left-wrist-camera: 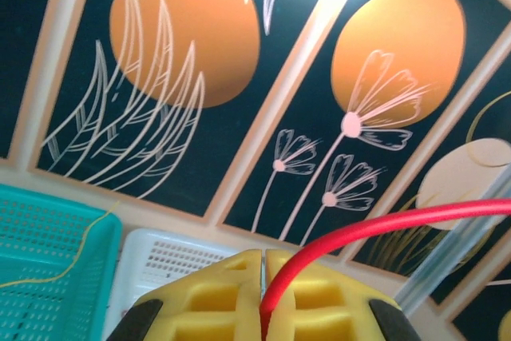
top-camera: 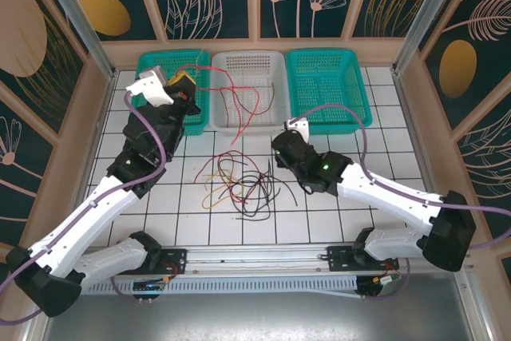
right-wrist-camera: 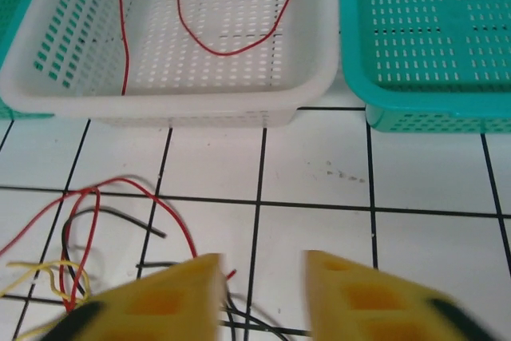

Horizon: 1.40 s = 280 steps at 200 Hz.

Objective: Untangle the cables

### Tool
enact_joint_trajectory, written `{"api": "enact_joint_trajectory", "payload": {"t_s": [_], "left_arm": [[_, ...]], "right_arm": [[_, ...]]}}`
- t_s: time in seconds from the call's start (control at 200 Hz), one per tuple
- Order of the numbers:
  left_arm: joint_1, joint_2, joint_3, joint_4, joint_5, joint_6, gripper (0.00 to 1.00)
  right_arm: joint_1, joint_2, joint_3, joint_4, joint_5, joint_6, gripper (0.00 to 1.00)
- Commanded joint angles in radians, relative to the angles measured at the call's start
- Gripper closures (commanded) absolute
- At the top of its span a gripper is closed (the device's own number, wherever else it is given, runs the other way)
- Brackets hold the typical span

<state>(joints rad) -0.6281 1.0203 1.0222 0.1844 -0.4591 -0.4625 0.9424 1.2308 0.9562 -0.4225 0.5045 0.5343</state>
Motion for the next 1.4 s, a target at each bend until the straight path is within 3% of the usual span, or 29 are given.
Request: {"api": "enact_joint_trajectory", "payload": {"t_s": [0.0,0.215,0.345,0.606,0.916,1.021,1.091,1.146,1.246,1.396], "left_arm": [[0.005,0.04,0.095,-0.124,-0.051,0.018,1.0],[0.033,0.181,0.261,-0.297,0.126,-0.031,1.0],[0.075,0.312,0.381,-0.404,0.272,-0.056,1.0],[0.13,0.591,0.612,-0.472,0.291,-0.054,1.0],[0.185,0.999,1.024,-0.662,0.298,-0.051,1.0],[0.191,1.14,1.204,-0.759,0.238,-0.058,0.6],[0.192,1.219,1.318,-0.813,0.226,-0.065,0.43],[0.192,1.251,1.379,-0.837,0.232,-0.062,0.37],[0.192,1.213,1.334,-0.82,0.232,-0.061,0.31],[0.191,1.056,1.166,-0.768,0.298,-0.022,0.37]], "right_arm": [[-0.035,-0.025,-0.019,0.028,-0.147,-0.05,0.45],[-0.005,-0.002,-0.091,0.092,-0.39,0.045,0.33],[0.035,-0.01,-0.127,0.062,-0.303,0.148,0.34],[-0.025,-0.145,-0.151,-0.135,-0.12,0.289,0.35],[-0.088,-0.292,-0.191,-0.232,-0.098,0.363,0.35],[-0.088,-0.287,-0.172,-0.248,-0.101,0.36,0.35],[-0.088,-0.285,-0.16,-0.249,-0.102,0.354,0.35],[-0.088,-0.285,-0.152,-0.249,-0.102,0.35,0.35],[-0.088,-0.284,-0.145,-0.239,-0.109,0.341,0.35],[-0.088,-0.252,-0.163,-0.146,-0.196,0.3,0.35]]}}
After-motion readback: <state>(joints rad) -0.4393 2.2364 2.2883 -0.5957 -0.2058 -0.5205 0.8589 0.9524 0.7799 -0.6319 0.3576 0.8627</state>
